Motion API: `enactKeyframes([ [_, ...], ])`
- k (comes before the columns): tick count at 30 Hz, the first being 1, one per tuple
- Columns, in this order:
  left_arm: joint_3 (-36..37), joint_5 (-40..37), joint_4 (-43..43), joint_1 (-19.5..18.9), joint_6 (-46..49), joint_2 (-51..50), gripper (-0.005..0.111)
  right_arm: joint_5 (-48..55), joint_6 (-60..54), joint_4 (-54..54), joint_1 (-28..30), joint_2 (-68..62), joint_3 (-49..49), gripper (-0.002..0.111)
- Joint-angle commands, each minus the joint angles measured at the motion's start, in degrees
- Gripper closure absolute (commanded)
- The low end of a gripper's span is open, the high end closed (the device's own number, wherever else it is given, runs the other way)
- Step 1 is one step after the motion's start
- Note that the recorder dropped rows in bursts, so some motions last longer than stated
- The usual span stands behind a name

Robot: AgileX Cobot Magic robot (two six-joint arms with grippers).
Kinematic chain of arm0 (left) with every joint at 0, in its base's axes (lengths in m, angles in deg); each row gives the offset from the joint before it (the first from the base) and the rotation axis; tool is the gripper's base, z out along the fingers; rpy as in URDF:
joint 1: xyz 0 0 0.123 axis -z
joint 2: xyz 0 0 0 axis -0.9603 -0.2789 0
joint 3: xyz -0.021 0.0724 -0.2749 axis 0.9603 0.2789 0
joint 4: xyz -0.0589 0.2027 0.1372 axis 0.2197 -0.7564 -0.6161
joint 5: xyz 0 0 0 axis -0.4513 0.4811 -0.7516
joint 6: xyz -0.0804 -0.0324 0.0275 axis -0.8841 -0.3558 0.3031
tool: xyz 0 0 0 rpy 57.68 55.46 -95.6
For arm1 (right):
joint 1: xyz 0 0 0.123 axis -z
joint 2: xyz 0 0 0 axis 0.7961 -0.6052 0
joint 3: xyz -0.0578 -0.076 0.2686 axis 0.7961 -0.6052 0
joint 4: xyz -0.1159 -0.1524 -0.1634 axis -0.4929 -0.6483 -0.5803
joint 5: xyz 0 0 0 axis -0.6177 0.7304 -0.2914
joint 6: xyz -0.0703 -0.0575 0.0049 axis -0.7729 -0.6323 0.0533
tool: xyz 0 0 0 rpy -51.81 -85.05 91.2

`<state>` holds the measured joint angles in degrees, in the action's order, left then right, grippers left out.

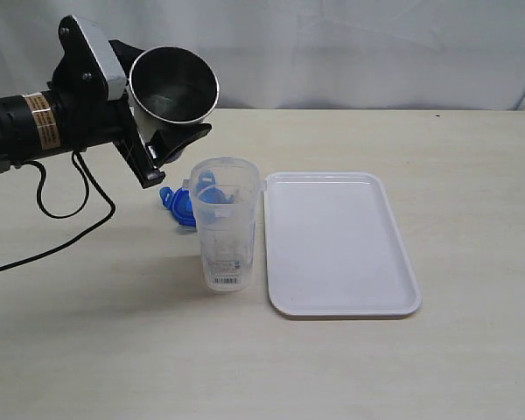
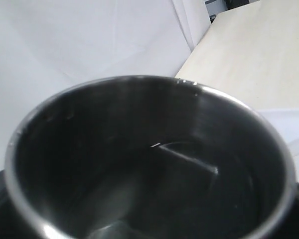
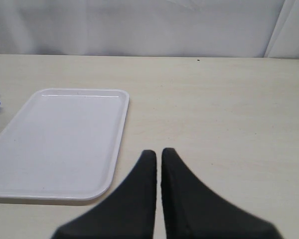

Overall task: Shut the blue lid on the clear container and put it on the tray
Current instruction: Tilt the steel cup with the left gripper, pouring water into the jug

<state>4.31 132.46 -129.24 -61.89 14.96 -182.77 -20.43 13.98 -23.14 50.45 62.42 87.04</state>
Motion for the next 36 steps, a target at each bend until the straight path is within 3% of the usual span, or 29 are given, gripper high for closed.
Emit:
enactKeyframes([
  [1, -0.9, 4.1, 2.6, 0.2, 1.5, 1.1, 0.107, -0.3, 0.0, 0.0, 0.2, 0.2, -0.2, 0.104],
  [36, -0.9, 4.2, -4.2, 0.2, 5.8, 1.1, 0.107, -0.3, 0.0, 0.0, 0.2, 0.2, -0.2, 0.104],
])
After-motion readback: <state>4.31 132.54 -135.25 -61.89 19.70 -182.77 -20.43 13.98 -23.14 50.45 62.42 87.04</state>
